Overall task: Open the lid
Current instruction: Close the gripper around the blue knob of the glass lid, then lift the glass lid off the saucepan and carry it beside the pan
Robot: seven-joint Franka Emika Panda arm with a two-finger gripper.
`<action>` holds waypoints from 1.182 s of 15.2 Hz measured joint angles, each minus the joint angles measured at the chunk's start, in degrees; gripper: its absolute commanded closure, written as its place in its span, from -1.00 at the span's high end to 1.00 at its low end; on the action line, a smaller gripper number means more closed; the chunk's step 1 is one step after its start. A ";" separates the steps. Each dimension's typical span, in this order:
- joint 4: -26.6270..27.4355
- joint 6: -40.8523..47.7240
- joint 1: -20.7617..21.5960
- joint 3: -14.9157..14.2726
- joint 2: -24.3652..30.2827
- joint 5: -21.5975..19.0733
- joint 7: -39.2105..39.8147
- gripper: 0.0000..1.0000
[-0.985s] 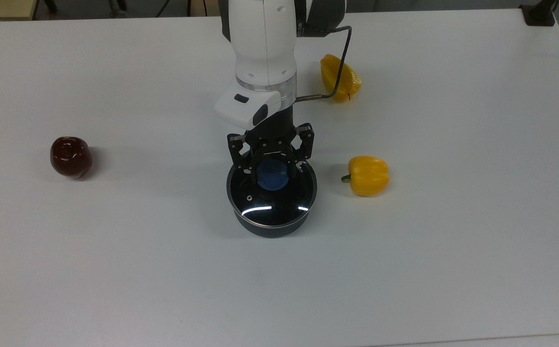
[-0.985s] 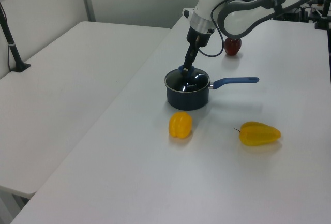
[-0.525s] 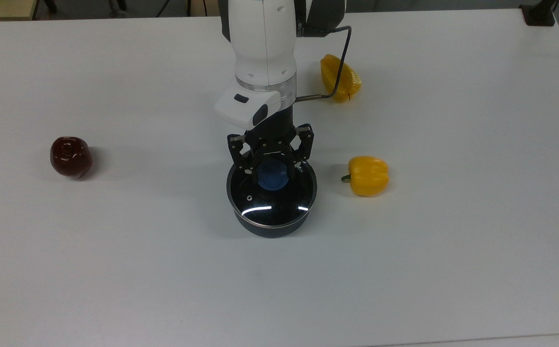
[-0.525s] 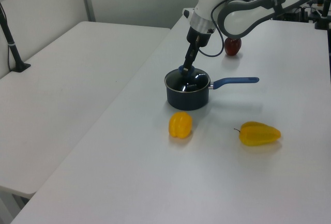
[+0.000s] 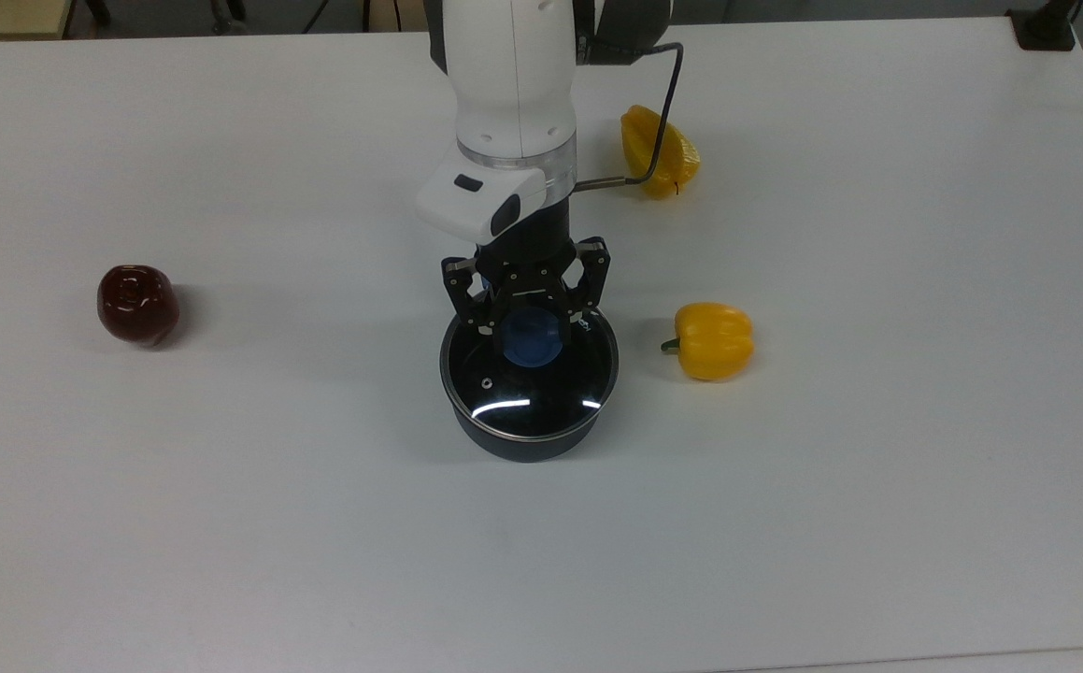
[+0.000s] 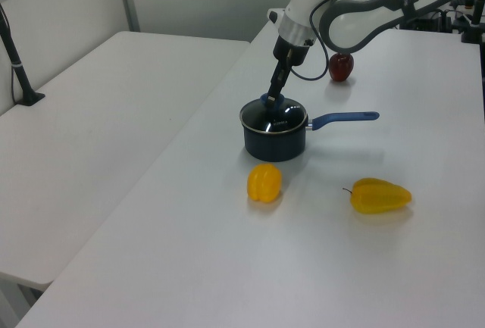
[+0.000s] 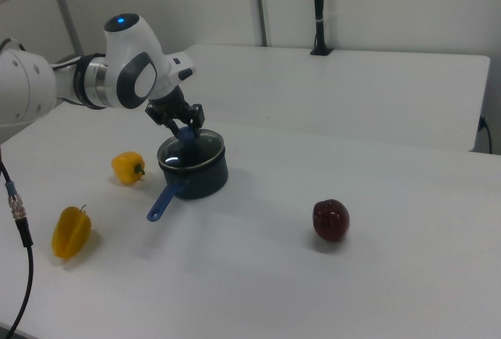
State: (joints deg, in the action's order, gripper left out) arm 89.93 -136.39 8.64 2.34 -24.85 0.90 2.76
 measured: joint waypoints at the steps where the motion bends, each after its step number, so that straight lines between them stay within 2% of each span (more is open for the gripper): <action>1: -0.12 0.13 0.02 0.02 0.39 0.00 0.00 -0.26; 5: -0.23 3.22 -0.45 -0.01 3.52 0.00 -0.11 -0.26; 8: 1.86 6.77 -3.07 -0.10 6.90 0.00 -0.28 -0.26; 15: 16.30 6.88 -14.14 -0.38 15.44 0.00 0.43 -0.26; 18: 21.78 0.85 -17.30 -0.41 15.82 0.00 1.28 -0.26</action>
State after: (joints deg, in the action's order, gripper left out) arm 111.71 -135.53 -8.66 1.93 -9.03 0.91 4.05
